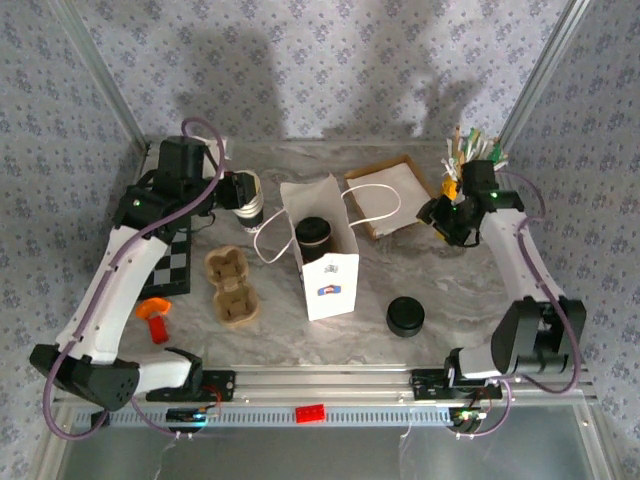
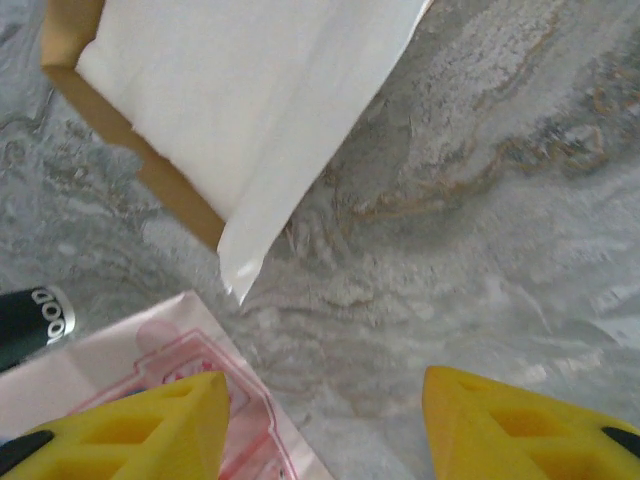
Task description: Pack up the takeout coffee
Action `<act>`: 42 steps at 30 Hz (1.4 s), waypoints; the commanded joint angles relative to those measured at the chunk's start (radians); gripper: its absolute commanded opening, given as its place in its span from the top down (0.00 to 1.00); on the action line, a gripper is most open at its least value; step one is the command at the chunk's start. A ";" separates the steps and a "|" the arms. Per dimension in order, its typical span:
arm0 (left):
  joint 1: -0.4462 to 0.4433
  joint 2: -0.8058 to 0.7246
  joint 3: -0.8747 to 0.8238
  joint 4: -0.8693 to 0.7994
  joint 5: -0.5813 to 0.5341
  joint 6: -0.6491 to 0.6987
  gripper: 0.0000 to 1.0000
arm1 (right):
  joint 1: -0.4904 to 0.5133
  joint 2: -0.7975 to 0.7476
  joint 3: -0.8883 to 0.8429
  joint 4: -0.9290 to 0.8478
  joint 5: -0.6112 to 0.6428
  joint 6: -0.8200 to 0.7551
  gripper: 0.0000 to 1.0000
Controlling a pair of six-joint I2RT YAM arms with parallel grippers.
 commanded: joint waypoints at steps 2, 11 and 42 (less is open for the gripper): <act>0.000 0.006 0.031 0.033 0.005 0.075 0.60 | 0.048 0.090 -0.017 0.206 0.040 0.089 0.46; 0.001 0.013 0.026 0.026 -0.042 0.110 0.59 | 0.082 0.230 -0.017 0.276 0.096 0.145 0.54; 0.004 0.023 0.043 0.025 -0.053 0.103 0.55 | 0.127 0.268 0.093 0.181 0.161 0.137 0.70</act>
